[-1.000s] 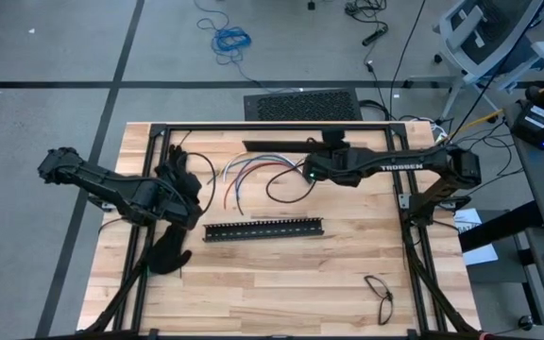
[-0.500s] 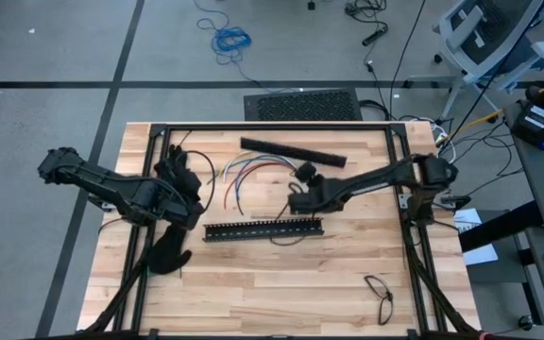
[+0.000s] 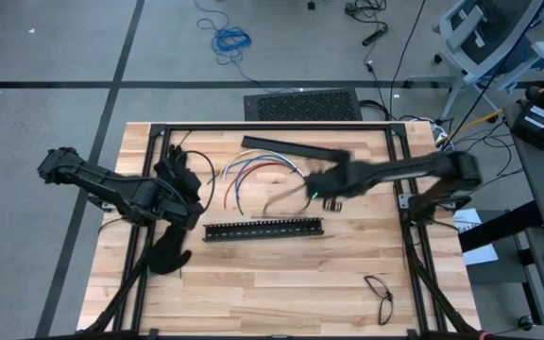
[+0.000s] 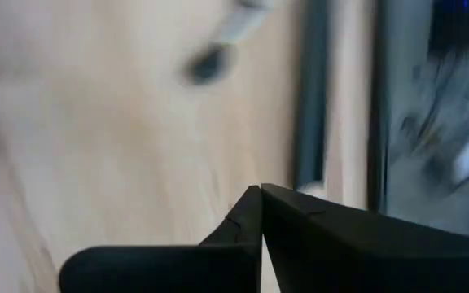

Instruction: Ziptie cables

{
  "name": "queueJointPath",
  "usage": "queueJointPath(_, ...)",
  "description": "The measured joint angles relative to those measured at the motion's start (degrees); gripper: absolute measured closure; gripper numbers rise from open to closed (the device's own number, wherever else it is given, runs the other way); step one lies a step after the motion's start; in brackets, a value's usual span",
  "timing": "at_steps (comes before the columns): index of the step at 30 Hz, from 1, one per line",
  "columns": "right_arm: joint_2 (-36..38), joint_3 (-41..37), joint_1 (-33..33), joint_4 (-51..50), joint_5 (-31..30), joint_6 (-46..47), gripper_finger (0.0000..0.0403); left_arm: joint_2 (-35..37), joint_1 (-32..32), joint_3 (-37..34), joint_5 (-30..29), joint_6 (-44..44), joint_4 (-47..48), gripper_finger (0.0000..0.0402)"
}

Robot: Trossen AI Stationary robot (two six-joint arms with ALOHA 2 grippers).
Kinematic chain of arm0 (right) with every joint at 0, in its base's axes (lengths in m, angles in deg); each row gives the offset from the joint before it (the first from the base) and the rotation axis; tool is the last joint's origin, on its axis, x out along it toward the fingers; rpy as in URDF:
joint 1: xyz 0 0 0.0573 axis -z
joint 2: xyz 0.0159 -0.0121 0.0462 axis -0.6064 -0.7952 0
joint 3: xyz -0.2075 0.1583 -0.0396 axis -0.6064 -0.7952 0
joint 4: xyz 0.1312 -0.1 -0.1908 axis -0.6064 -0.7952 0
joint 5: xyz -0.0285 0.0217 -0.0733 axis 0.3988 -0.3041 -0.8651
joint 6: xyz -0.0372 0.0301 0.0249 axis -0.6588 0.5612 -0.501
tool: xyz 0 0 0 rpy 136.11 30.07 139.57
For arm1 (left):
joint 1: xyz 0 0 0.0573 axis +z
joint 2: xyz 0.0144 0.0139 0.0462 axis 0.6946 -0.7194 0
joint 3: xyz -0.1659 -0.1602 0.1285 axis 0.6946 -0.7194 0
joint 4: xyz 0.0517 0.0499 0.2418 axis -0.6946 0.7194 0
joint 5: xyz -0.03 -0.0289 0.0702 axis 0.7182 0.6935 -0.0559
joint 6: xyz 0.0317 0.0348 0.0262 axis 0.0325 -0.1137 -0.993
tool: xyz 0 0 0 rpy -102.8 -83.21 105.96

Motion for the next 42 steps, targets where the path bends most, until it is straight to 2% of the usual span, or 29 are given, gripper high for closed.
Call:
queueJointPath(2, 6.3, -2.26, 2.55, -1.47, -0.28, 8.22, 0.0398, 0.0, 0.0, 0.0, 0.09, -0.01, 0.01, 0.0151)
queueJointPath(4, 12.21, -5.18, 5.32, -1.3, 2.0, 13.19, 0.0388, 0.0, 0.0, 0.0, 0.1, -0.02, 0.04, 0.0151)
queueJointPath(7, 18.42, -10.25, 10.52, 0.92, 6.4, 16.91, 0.0366, -0.04, 0.0, 0.0, 0.06, -0.22, 0.08, 0.0151)
queueJointPath(10, 22.07, -15.11, 18.24, 10.46, 14.82, 17.41, 0.0336, -0.04, 0.0, 0.0, 0.06, -0.13, 0.02, 0.0151)
queueJointPath(12, 22.17, -18.26, 23.33, 15.84, 21.42, 17.23, 0.0312, -0.04, 0.0, 0.0, 0.01, -0.03, -0.14, 0.0151)
queueJointPath(16, 20.12, -22.29, 33.47, 26.03, 26.69, 19.12, 0.0265, -0.02, 0.0, 0.0, 1.06, 0.02, -0.28, 0.0151)
queueJointPath(20, 17.32, -25.1, 43.23, 36.12, 38.39, 24.65, 0.0229, -0.02, 0.0, 0.0, 4.15, 0.04, -0.22, 0.0151)
queueJointPath(22, 16.61, -26.22, 46.15, 38.08, 41.09, 26.65, 0.0215, -0.02, 0.0, 0.0, 5.81, 0.02, -0.2, 0.0151)
queueJointPath(28, 16.86, -29.0, 49.41, 36.14, 41.61, 26.85, 0.018, -0.02, 0.0, 0.02, 8.93, 0.09, -0.15, 0.0151)
queueJointPath(32, 16.82, -33.53, 49.81, 41.0, 41.8, 33.83, 0.0168, -0.02, 0.11, 0.02, 8.93, 0.09, -0.14, 0.0151)
queueJointPath(36, 16.8, -41.36, 49.7, 51.84, 41.7, 44.02, 0.0165, -0.02, 0.53, 0.02, 9.08, 0.11, -0.11, 0.0151)
queueJointPath(42, 16.8, -52.69, 49.61, 75.02, 38.67, 61.79, 0.0165, -0.02, 2.26, 0.04, 11.52, 0.02, 0.0, 0.0151)
